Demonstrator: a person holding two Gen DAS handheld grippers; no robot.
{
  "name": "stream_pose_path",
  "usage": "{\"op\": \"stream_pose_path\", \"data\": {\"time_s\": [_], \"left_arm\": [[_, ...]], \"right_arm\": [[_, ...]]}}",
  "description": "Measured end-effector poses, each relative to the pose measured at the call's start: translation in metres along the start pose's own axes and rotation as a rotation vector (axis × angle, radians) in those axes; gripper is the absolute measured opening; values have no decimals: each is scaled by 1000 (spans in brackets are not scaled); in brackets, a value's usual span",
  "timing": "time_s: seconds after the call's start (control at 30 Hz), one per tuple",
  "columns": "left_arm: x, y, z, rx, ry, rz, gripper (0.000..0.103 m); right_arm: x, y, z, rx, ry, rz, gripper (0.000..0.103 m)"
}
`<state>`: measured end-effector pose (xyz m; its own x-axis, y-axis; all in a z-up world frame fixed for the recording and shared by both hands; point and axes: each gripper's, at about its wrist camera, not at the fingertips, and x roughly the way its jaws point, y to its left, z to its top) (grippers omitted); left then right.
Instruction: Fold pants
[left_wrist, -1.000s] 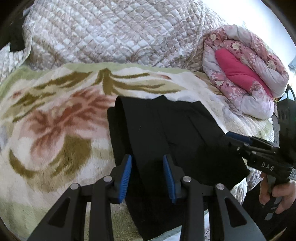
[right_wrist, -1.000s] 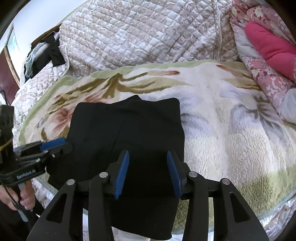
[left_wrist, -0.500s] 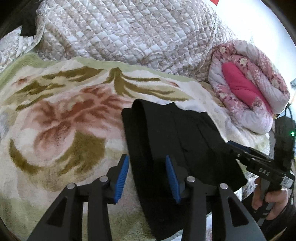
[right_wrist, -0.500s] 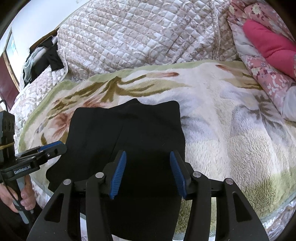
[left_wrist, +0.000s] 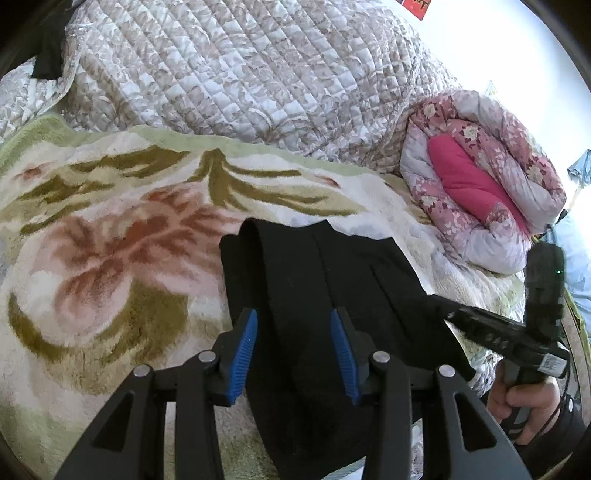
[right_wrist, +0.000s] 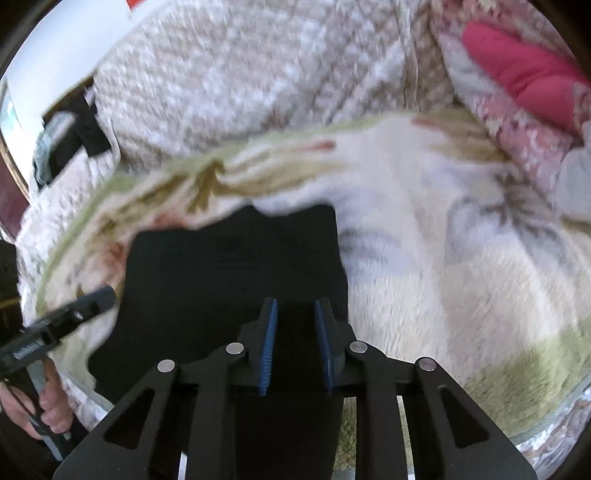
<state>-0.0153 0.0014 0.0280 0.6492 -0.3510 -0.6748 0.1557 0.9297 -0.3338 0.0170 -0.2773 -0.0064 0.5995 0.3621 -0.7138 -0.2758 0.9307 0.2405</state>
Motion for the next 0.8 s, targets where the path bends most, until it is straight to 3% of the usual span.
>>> {"op": "stream_pose_path", "data": {"time_s": [0.13,0.8], "left_arm": [[9,-3,-7,18,38,28,44],[5,1,-10,6,29,62,44]], "right_arm": [[-8,-1,1,13,-41,23,20],[-15,7,-2,-13,-57,45,21]]}}
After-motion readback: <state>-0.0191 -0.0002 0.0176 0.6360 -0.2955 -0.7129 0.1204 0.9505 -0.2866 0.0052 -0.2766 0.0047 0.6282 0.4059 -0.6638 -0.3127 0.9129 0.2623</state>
